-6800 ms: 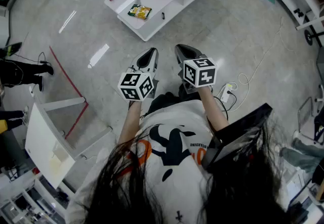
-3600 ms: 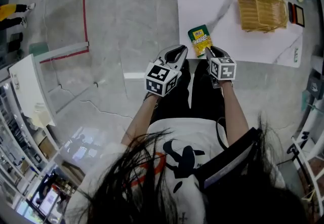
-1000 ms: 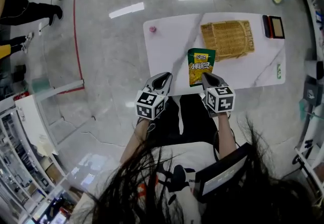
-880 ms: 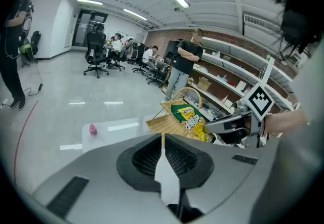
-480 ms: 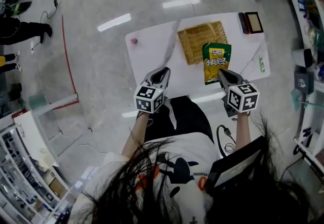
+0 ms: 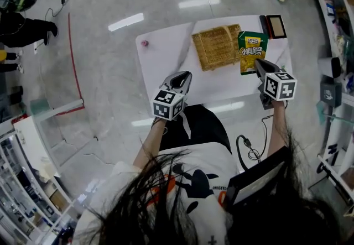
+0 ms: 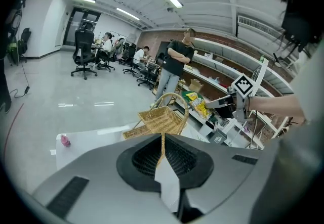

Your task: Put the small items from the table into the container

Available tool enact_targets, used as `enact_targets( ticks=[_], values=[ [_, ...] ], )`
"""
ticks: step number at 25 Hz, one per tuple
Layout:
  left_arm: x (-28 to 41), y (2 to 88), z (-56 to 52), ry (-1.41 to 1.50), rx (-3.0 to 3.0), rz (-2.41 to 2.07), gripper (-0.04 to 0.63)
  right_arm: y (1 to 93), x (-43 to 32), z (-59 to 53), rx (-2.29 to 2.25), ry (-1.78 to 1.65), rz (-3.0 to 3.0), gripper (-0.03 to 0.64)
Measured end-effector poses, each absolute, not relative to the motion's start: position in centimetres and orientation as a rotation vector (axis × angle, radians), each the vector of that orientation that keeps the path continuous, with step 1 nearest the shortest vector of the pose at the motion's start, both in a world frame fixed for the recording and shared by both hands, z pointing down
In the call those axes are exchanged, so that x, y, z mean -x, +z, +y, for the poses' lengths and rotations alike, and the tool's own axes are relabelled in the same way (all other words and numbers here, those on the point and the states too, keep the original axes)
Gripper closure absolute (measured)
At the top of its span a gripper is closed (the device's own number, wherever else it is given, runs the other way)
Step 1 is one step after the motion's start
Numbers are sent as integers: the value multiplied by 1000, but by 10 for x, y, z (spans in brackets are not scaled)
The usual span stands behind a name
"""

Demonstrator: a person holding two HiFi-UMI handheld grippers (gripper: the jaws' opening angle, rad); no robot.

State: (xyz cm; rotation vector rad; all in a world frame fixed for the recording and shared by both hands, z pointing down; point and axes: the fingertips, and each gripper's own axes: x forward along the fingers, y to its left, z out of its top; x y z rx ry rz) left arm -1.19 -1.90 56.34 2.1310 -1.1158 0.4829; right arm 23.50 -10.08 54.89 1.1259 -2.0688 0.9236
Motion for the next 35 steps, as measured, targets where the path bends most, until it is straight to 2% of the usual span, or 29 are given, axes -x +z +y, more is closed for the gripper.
enact_targets(
  ticks=[12,27,28,30,35],
  values=[
    [15,553,-13,508,-2145,-1113,583,617,-221,-167,-777,744,-1919,589],
    [39,558,-8,516,-2113,-1144,583,659,-193,-164,-631,842,-1856,584],
    [39,557,-8,519,-2112,-1145,583,659,-194,-165,-649,856,-1856,578],
    [38,557,-8,519,-2108,-1148,583,660,-199,-167,-682,872,-1859,502],
    [38,556,-7,522,-2103,-1147,583,656,-195,-169,-733,920,-1912,443]
  ],
)
